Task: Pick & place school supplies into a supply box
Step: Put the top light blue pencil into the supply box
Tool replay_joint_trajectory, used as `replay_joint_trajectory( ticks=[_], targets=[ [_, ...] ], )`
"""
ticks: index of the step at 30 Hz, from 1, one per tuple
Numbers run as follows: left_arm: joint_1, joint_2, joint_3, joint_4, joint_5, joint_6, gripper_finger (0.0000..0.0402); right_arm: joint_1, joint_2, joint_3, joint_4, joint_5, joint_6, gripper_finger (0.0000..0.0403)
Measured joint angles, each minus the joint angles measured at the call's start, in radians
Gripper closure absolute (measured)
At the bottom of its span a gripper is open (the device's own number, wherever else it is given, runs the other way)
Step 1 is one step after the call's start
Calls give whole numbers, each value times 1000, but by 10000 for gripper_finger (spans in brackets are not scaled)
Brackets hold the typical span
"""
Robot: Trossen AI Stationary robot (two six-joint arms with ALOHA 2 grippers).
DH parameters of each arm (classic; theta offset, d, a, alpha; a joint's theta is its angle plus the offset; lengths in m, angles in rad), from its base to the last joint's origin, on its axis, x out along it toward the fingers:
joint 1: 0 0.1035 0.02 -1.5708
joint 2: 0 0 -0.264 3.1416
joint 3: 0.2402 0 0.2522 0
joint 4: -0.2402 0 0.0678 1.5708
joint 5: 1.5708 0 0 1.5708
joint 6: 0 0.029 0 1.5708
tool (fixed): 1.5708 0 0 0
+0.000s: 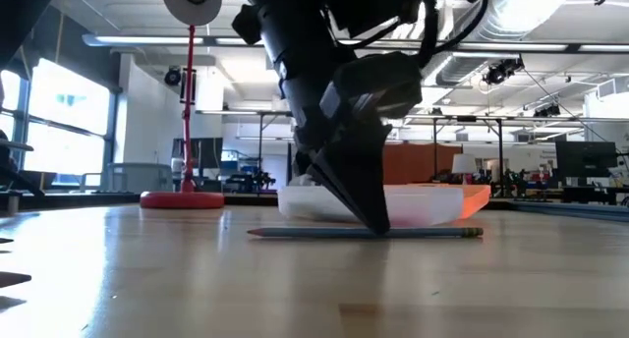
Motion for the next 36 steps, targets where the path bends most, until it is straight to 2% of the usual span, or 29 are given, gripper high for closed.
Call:
replay_joint_trajectory(
  ticks=[5, 14, 19, 30, 33, 36],
  targets=[
    [-24, -3, -43, 29, -17, 20, 360, 10, 0, 0, -13, 17, 29, 299],
    [-68, 12, -44, 46, -96, 53, 359, 9, 0, 0, -16, 35, 63, 299],
    [-72, 18, -44, 57, -102, 53, 355, 9, 0, 0, -16, 35, 66, 299],
    [-72, 23, -50, 110, -117, 105, 252, 9, 0, 0, -16, 35, 74, 300],
    [-76, 24, -50, 129, -197, 56, 239, 9, 0, 0, -16, 35, 74, 300],
    [-81, 25, -51, 154, -223, 24, 239, 9, 0, 0, -16, 35, 74, 300]
  ],
)
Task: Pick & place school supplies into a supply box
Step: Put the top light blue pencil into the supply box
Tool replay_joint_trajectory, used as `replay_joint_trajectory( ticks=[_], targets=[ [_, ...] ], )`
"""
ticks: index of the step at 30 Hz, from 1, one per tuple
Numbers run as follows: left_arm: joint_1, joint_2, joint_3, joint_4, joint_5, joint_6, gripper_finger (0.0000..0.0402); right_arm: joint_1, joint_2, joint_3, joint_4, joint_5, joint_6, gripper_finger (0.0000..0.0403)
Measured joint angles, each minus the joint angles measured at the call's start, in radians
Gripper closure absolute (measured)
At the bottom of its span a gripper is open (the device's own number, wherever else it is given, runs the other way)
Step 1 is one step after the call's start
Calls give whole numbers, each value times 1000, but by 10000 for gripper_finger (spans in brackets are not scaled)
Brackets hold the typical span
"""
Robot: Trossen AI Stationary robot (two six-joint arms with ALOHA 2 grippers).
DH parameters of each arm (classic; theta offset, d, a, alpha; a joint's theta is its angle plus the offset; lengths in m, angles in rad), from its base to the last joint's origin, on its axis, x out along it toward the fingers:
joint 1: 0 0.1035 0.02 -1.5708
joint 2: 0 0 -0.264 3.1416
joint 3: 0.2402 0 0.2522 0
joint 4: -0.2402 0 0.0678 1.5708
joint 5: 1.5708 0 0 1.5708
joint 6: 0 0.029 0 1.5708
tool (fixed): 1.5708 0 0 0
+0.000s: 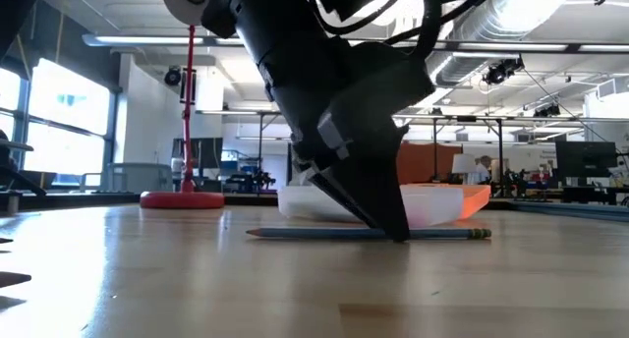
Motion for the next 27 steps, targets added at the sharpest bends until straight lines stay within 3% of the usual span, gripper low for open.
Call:
replay_joint_trajectory(
  ticks=[7, 16, 22, 27],
  targets=[
    [-45, 15, -55, 92, -102, -142, 259, 0, 0, 0, -1, 0, 0, 300],
    [-104, 14, -244, 386, -254, -234, 262, 0, 0, 0, -6, 0, -3, 300],
    [-93, 17, -277, 444, -246, -249, 262, 0, 0, 0, -6, 0, -6, 300],
    [-61, 26, -277, 469, -186, -92, 261, 0, 0, 0, -6, 0, -30, 300]
  ],
)
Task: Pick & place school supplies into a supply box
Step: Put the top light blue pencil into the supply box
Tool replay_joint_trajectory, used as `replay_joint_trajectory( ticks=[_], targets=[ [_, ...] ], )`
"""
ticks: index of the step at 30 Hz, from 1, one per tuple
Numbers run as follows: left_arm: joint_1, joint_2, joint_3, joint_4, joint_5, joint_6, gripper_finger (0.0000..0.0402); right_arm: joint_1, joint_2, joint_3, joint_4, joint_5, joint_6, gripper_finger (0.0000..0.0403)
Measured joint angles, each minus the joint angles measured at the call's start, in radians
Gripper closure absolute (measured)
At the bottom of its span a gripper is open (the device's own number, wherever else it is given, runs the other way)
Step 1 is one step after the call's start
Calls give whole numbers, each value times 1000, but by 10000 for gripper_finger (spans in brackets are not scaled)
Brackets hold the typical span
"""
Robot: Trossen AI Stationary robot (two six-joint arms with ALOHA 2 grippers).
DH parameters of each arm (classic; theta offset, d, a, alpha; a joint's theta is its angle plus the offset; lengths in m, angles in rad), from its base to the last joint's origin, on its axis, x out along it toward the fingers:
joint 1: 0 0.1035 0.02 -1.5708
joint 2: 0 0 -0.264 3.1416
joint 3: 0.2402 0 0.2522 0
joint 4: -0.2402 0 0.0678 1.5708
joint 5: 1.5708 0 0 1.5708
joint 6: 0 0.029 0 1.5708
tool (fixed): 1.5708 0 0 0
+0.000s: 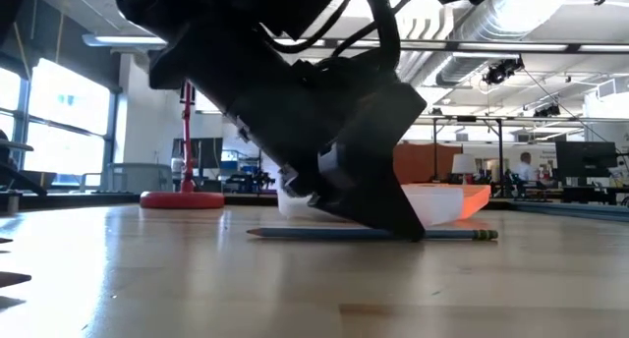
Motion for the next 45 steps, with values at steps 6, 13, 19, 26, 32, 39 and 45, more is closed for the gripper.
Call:
replay_joint_trajectory(
  ticks=[6, 13, 19, 26, 32, 39, 45],
  targets=[
    [42, 4, -3, 67, 94, 188, 261, 0, 0, 0, 0, 0, -7, 300],
    [57, 14, -113, 331, 91, 177, 261, 0, 0, 0, 0, 0, -25, 300],
    [57, 19, -142, 415, 59, 186, 261, 0, 0, 0, -1, 0, -29, 300],
    [70, 86, -142, 530, 47, 268, 261, 0, 0, 0, -3, 0, -53, 299],
    [68, 104, -141, 585, 68, 320, 261, 0, 0, 0, -15, 0, -60, 299],
    [68, 111, -140, 586, 104, 226, 287, -2, 0, 0, -19, 0, -67, 299],
    [69, 114, -140, 592, 125, 188, 351, -1, 0, 0, -50, 0, -67, 299]
  ],
)
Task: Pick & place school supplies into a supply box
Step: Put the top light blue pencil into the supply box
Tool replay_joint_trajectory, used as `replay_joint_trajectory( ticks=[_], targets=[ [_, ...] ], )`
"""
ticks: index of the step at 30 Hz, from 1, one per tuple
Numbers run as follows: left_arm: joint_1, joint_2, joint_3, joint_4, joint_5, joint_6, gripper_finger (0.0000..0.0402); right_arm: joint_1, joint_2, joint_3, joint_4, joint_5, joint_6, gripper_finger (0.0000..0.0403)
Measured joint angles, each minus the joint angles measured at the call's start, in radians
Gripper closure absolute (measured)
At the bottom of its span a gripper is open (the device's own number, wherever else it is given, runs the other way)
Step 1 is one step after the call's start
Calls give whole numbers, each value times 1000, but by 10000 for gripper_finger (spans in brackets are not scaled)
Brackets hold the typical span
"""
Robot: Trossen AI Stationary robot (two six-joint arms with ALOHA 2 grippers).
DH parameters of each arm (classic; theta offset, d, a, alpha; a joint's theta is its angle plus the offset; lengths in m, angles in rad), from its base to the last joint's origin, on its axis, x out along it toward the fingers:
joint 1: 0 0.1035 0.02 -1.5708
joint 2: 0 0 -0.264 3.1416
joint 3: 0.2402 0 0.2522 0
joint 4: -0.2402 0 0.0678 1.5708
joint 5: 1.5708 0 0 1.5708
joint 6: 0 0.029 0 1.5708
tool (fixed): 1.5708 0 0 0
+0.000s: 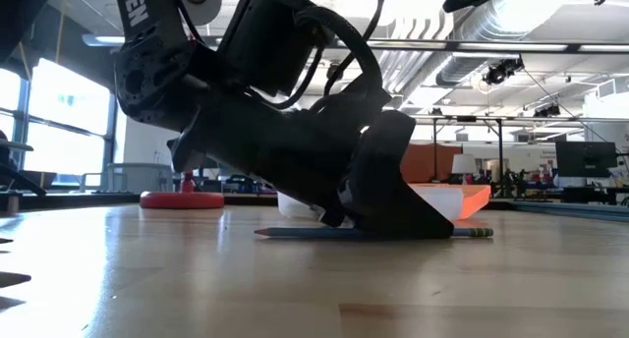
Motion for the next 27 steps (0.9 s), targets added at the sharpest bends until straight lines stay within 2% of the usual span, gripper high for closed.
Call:
replay_joint_trajectory(
  ticks=[2, 8, 12, 17, 21, 24, 27],
  targets=[
    [-1, -1, 0, 1, -10, -6, 370, 0, 0, 0, -3, 0, 2, 299],
    [-1, -33, -4, 77, -40, 14, 370, 0, 0, 0, -27, 0, 7, 299],
    [-2, -82, 13, 52, -44, 51, 354, 0, 0, 0, -49, 0, 8, 299],
    [13, -183, 23, 6, -70, 141, 363, 0, 0, 0, -51, -4, 11, 300],
    [50, -264, 34, -133, -52, 155, 365, 0, 0, 0, -53, -10, 11, 300],
    [87, -328, 53, -282, -31, 235, 358, 0, 0, 0, -55, -11, 10, 300],
    [145, -366, 91, -509, 30, 302, 357, 0, 0, 0, -56, -11, 8, 300]
  ],
)
